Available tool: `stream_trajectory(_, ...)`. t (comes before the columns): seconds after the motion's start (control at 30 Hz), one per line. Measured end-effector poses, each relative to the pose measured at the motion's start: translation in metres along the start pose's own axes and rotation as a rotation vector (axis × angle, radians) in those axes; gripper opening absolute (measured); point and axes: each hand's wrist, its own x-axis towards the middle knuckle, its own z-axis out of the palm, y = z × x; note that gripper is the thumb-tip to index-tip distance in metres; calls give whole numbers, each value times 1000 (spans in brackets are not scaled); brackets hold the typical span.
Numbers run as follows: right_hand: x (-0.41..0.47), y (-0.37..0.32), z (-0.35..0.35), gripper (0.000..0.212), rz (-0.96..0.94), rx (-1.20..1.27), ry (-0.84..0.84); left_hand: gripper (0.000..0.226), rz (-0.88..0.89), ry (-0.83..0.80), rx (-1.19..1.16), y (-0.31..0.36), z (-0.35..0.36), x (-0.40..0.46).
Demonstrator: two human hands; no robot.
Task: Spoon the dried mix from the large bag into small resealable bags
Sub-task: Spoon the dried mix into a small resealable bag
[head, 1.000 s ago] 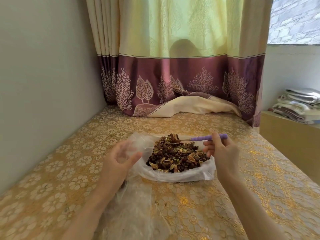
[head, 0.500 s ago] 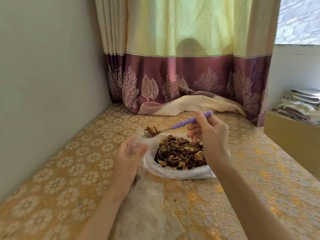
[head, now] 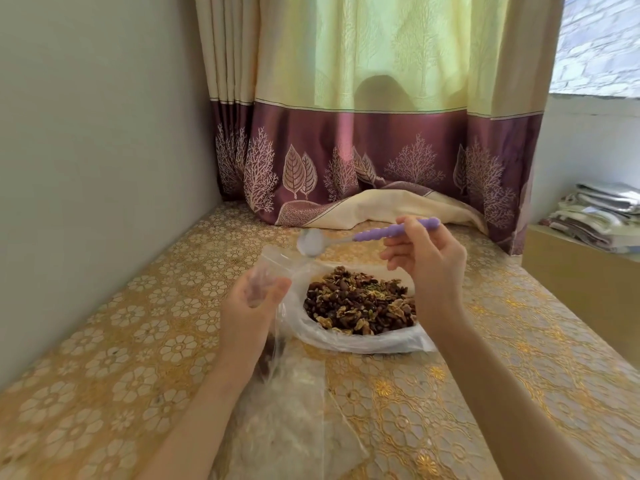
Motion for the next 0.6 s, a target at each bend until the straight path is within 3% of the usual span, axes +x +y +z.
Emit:
stream_trajectory(0.1, 8, 13, -18, 25, 25, -96, 207, 45, 9, 21, 13, 0, 2, -1)
stream_trajectory(0.17, 10, 25, -31, 29, 14, -205, 237, 36, 30, 57, 24, 2, 1, -1)
stream_trajectory(0.33, 7, 52, -59, 23, 17, -405, 284, 57, 71, 89, 34, 6, -3, 0)
stream_trajectory(0.47, -3, 60, -63, 24, -44, -593, 123, 57, 73, 113, 23, 9, -5, 2)
stream_trajectory(0.6, -6, 63, -57, 19, -24, -625, 62, 38, 97, 99, 64, 9, -5, -1)
